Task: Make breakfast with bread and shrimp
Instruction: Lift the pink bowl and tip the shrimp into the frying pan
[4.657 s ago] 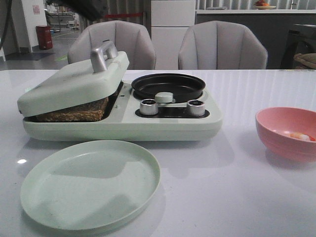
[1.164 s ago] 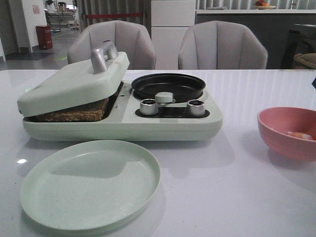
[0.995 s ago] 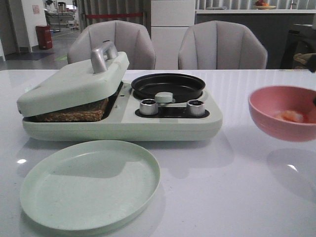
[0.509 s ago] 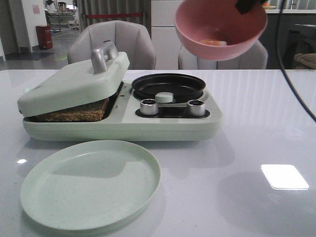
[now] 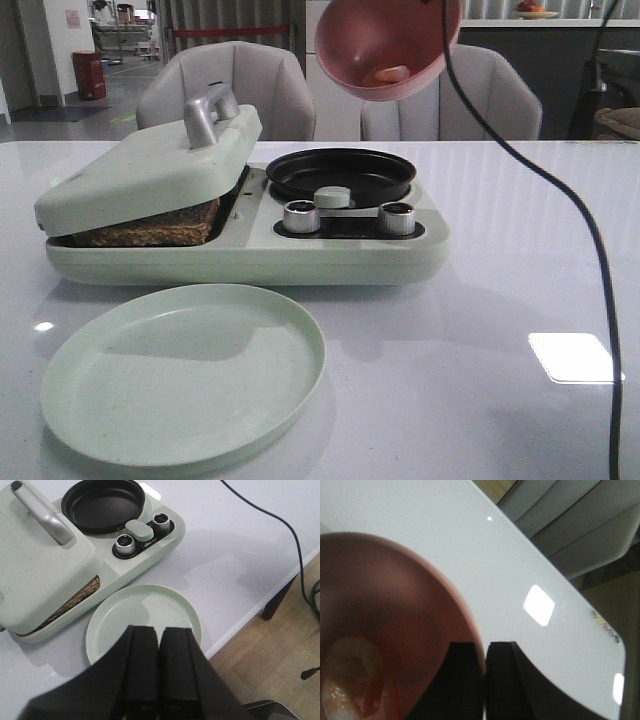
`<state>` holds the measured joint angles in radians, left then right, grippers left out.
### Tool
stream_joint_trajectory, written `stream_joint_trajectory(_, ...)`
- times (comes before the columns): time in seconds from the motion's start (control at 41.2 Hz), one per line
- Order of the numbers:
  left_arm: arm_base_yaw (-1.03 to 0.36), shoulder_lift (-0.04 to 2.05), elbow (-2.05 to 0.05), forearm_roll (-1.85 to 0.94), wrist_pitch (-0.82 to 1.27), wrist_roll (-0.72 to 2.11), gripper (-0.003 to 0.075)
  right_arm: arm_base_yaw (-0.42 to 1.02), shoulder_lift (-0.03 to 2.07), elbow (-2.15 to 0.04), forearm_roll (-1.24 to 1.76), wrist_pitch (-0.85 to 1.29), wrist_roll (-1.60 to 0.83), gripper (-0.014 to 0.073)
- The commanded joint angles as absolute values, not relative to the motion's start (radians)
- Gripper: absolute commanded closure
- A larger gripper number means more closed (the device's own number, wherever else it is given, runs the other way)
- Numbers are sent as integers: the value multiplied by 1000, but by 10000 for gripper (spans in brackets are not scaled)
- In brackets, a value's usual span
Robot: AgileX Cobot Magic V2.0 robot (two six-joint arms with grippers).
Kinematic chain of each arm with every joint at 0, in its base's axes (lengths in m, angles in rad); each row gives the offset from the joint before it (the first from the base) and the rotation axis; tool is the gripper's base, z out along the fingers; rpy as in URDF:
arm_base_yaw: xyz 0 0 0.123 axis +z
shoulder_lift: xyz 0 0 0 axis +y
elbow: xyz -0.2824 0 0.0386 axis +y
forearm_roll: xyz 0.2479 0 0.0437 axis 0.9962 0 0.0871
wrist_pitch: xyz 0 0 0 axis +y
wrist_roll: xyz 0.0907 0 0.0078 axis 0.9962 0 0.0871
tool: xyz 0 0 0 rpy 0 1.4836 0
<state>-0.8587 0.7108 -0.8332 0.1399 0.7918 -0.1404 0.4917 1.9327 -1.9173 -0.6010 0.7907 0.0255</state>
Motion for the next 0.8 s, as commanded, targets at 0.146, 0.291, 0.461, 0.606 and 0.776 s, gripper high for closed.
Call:
stream_joint_trajectory(0.146,-866,708,-861,141,715,-149,619,597,2049,-2134,-998,867,44,529)
stream_joint_trajectory(0.291,-866,708,-861,141,715,-149,619,670,2136,-2157,-1306,971,44,529)
stream_joint_trajectory(0.461,-866,708,-861,141,715,-149,619,723,2211,-2157,-1496,1020,60,529)
stream_joint_trajectory(0.606,-866,708,-861,141,715,-149,619,751,2243,-2157,-1543,1036,70,529)
stream_joint_trajectory(0.776,-866,708,-861,141,715,-149,619,766,2252,-2157,-1576,1058,70,529)
